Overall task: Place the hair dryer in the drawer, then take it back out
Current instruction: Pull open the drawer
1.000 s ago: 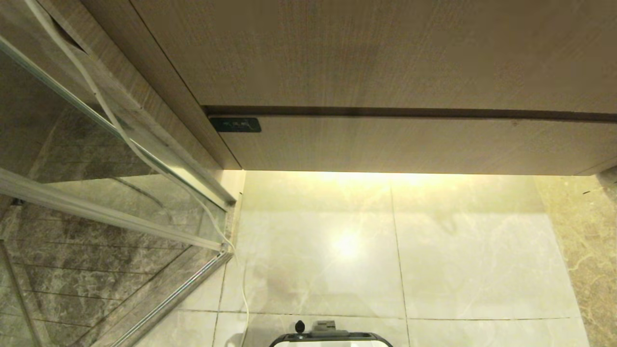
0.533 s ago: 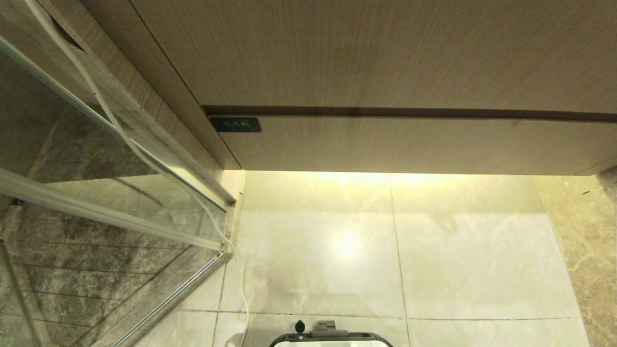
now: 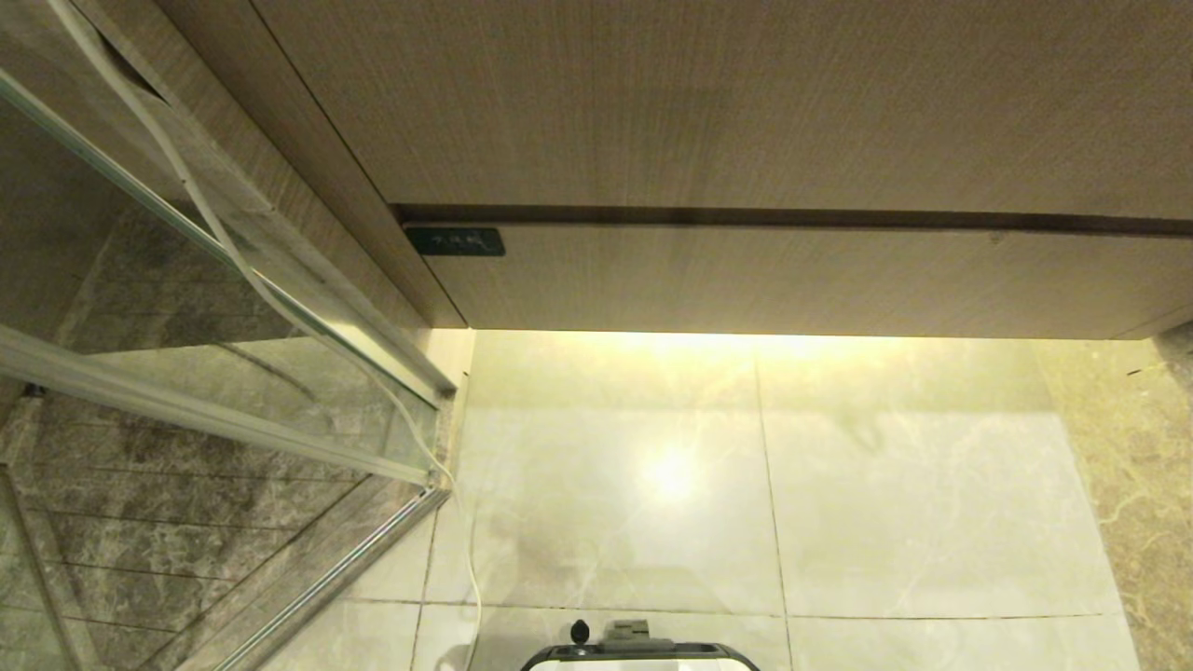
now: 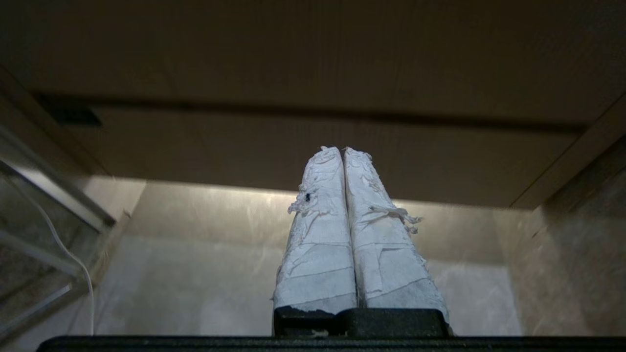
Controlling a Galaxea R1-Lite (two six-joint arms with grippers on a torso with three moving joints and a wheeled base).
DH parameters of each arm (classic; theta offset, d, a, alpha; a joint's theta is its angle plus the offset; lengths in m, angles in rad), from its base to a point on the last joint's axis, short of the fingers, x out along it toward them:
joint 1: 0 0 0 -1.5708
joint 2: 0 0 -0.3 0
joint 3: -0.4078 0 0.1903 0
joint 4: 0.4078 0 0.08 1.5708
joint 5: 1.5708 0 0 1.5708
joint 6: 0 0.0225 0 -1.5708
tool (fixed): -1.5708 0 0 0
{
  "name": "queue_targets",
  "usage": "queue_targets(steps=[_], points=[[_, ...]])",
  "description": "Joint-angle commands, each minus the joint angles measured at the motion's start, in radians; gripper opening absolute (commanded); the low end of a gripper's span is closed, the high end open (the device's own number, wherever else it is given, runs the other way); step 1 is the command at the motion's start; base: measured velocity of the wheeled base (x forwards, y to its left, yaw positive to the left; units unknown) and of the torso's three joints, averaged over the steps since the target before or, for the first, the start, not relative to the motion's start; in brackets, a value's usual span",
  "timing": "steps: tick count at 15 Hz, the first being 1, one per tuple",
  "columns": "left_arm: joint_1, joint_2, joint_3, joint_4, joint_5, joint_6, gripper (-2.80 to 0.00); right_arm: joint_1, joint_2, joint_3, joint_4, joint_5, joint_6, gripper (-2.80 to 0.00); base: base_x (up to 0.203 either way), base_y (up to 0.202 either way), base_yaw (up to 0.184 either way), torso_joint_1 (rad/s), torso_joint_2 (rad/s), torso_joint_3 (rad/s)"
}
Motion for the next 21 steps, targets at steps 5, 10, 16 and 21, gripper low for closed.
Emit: queue_targets(steps=[5, 10, 16, 21], points=[[0.000, 0.000, 0.001, 0.000, 0.000, 0.000, -2.80, -0.003, 0.716, -0.890, 0.637, 0.074, 0.010, -2.80, 0.000, 0.000, 0.000, 0.000, 0.00, 0.000], [0.000, 0.000, 0.002, 0.000, 0.000, 0.000, -2.80, 0.060, 0.937, -0.848, 0.729, 0.226, 0.015, 0.00, 0.000, 0.000, 0.000, 0.000, 0.00, 0.000], [0.000, 0.000, 0.002, 0.000, 0.000, 0.000, -2.80, 0.056, 1.140, -0.821, 0.676, 0.266, -0.151, 0.00, 0.000, 0.000, 0.000, 0.000, 0.00, 0.000], [0.000, 0.000, 0.002, 0.000, 0.000, 0.000, -2.80, -0.042, 1.233, -0.697, 0.459, 0.269, -0.898, 0.00, 0.000, 0.000, 0.000, 0.000, 0.00, 0.000]])
